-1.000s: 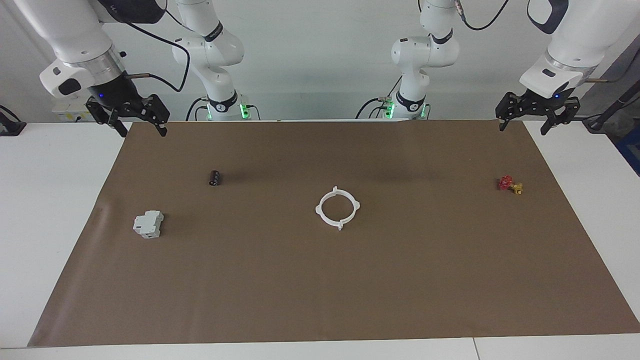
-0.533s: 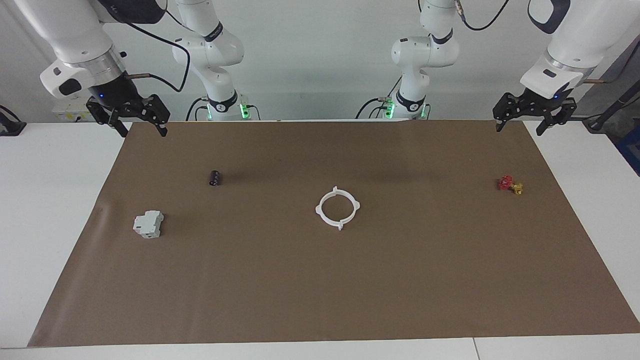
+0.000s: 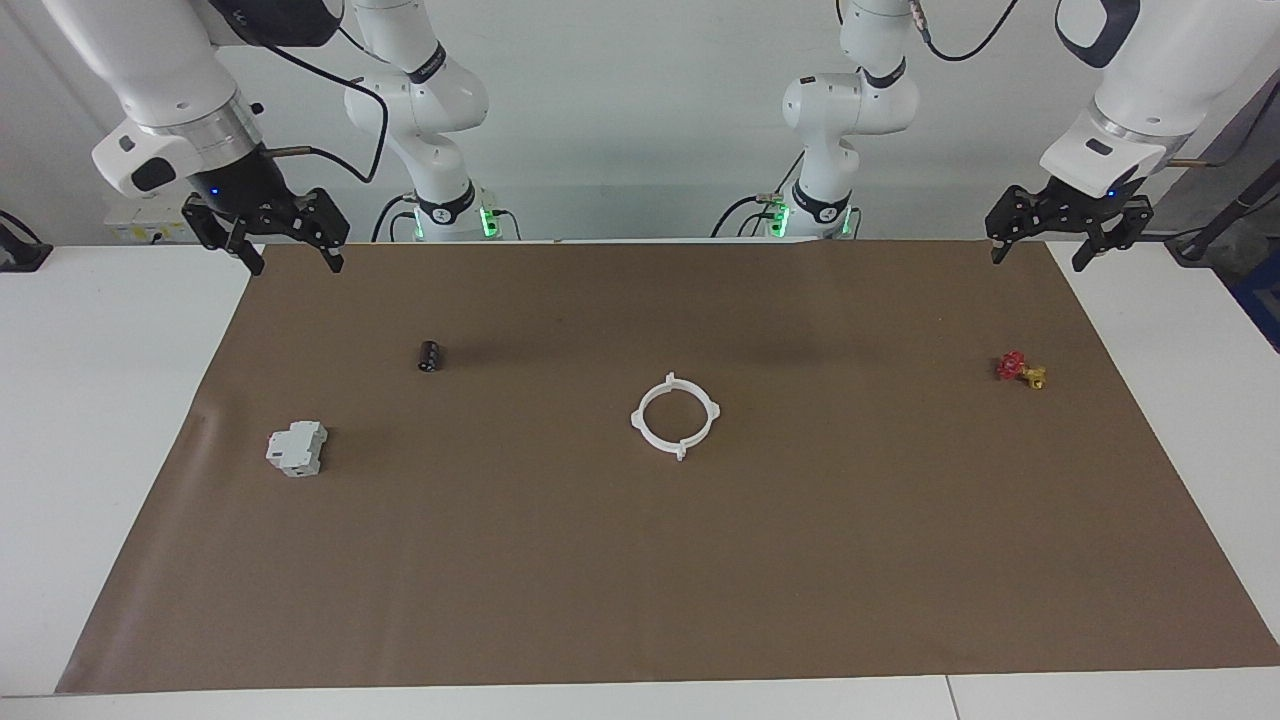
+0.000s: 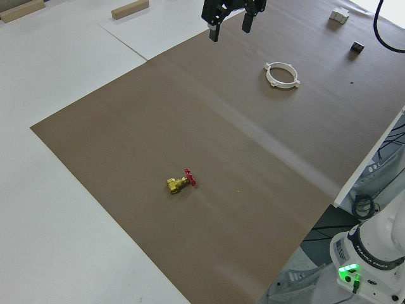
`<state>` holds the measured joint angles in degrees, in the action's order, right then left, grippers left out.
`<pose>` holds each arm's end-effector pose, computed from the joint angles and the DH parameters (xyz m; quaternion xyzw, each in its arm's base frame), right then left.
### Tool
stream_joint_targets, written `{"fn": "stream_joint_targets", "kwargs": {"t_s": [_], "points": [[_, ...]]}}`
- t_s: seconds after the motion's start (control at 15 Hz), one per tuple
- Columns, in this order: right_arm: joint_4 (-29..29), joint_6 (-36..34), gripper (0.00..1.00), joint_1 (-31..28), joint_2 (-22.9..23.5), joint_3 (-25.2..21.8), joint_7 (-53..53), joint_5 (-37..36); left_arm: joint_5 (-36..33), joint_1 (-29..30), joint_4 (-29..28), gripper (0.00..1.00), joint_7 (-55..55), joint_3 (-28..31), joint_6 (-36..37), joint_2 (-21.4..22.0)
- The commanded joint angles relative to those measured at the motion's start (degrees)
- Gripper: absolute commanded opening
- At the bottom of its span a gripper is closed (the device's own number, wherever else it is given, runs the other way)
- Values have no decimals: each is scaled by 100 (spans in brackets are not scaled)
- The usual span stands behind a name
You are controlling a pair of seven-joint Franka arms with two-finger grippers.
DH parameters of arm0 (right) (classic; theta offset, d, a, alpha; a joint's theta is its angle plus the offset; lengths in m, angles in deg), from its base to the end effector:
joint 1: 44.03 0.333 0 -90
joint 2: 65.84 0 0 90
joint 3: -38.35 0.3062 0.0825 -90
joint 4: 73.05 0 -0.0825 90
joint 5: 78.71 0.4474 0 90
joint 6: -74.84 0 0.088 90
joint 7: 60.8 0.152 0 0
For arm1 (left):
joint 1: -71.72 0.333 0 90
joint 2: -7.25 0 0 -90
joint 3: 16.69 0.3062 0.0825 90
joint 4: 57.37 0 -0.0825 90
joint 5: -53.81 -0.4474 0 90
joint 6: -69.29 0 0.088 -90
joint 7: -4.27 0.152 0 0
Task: Assemble drain pipe with both arms
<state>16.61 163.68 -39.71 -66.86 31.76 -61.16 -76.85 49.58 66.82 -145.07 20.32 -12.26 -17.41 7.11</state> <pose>0.6106 -0.0197 0.5820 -0.9997 0.0163 -0.0021 0.0172 0.6122 0.0065 0.5850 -0.9892 0.1418 0.0149 0.0353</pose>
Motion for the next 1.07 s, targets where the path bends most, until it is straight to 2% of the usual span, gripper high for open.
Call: {"fn": "stream_joint_targets", "kwargs": {"t_s": [0.0, 0.33, 0.53, 1.0], "points": [[131, 125, 100, -36, -83, 9, 45, -167, 54, 25, -124, 100, -75, -11, -93, 93], [131, 143, 100, -36, -83, 17, 27, -273, 71, -10, -80, 100, -180, -20, -101, 93], [122, 134, 100, -36, -83, 17, 27, -247, 89, -142, -98, 100, -856, -55, -58, 101], [122, 64, 100, -36, -83, 9, 27, -159, 89, -142, -98, 100, -814, -64, -66, 93]]}}
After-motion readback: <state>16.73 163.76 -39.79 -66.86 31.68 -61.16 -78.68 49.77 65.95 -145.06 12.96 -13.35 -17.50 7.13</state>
